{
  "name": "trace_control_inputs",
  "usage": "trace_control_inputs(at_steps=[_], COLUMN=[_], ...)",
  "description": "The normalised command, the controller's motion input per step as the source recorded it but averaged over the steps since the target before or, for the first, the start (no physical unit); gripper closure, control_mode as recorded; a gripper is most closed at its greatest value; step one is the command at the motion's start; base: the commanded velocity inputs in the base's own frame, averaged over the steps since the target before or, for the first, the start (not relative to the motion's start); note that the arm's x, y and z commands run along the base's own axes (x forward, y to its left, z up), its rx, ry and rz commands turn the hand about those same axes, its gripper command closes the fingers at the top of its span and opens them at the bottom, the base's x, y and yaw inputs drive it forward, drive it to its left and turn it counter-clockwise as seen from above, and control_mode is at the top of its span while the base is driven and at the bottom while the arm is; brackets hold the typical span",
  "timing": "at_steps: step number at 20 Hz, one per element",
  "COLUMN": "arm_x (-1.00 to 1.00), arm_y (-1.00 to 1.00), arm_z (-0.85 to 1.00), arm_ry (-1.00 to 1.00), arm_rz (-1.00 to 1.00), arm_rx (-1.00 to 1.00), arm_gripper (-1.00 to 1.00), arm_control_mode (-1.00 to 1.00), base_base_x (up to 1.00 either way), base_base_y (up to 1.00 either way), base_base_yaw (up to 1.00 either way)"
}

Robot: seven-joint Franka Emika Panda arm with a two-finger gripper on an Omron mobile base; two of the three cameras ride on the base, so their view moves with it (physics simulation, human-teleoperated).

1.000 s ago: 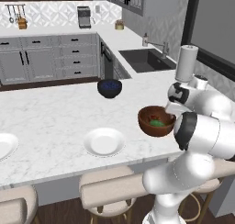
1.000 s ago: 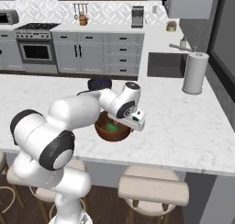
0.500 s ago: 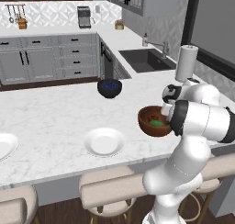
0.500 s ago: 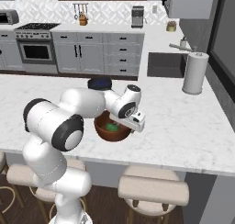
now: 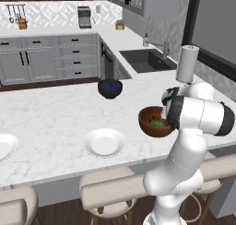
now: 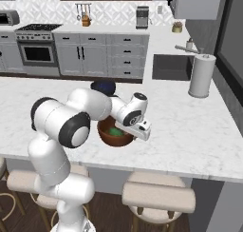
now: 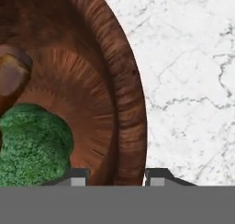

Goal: Pick the chicken drumstick and broccoli from their plates and place them in the bowl. Then put the bowl in the fridge.

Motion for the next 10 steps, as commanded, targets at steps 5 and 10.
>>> trace_control_inputs(at_steps=[5, 10], arm_x=[-0.42, -0.87], arm_y=[0.0, 0.24], arm_z=[0.53, 1.0], arm_ry=[-0.03, -0.13], arm_rz=[-0.01, -0.02], arm_rx=[0.05, 0.16], arm_gripper=[1.0, 1.0], arm_control_mode=[-1.0, -1.0], base_base_x=[0.0, 0.0], base_base_y=[0.0, 0.0], base_base_yaw=[0.0, 0.0])
